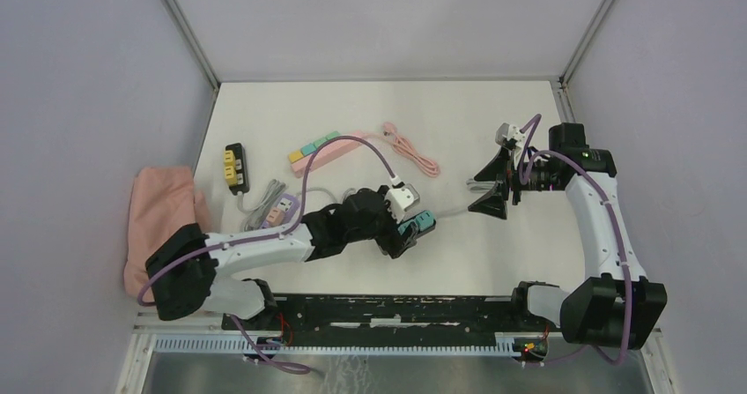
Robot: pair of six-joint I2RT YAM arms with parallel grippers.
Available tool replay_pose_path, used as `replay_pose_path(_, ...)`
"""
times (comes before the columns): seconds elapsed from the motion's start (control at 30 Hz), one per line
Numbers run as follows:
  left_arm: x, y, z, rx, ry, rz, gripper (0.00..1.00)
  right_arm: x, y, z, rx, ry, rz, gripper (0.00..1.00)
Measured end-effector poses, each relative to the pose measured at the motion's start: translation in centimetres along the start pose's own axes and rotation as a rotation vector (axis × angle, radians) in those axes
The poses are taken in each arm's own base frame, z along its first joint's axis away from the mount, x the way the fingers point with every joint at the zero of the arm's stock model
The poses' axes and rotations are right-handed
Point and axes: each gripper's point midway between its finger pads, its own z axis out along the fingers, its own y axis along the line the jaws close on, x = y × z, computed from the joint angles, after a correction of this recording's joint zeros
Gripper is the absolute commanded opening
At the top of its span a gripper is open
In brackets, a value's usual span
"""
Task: Pull the plug off the socket
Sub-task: Move the socket to the center of the board, then remove the plug from the socket.
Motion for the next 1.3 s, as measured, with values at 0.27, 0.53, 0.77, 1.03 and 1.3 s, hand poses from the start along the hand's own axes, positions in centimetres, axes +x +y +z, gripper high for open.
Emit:
replay_pose_path(0.27, -2.0, 0.6, -3.8, 0.033, -0.212, 0.003, 0.96, 0.1, 0.1, 0.0, 0.003, -0.002, -0.015, 1.0)
replay_pose_path(0.53, 5.2, 1.7, -3.3, 0.045, -0.14, -0.025, 0.99, 0.8, 0.2, 0.2, -0.002, 0.001, -0.018, 1.0)
replay_pose_path(0.77, 7.6, 2.4, -1.0, 0.032, -0.061, -0.042, 0.95, 1.0, 0.1, 0.3, -0.003, 0.002, -0.028, 1.0)
replay_pose_path(1.03, 7.6, 3.0, 0.4, 0.0, -0.027, -0.044, 0.84, 0.9, 0.0, 0.3, -0.002, 0.001, -0.031, 1.0)
replay_pose_path(1.3, 7.8, 2.8, 2.1, -0.03, 0.018, 0.003, 0.66, 0.9, -0.1, 0.3, 0.0, 0.0, -0.037, 1.0)
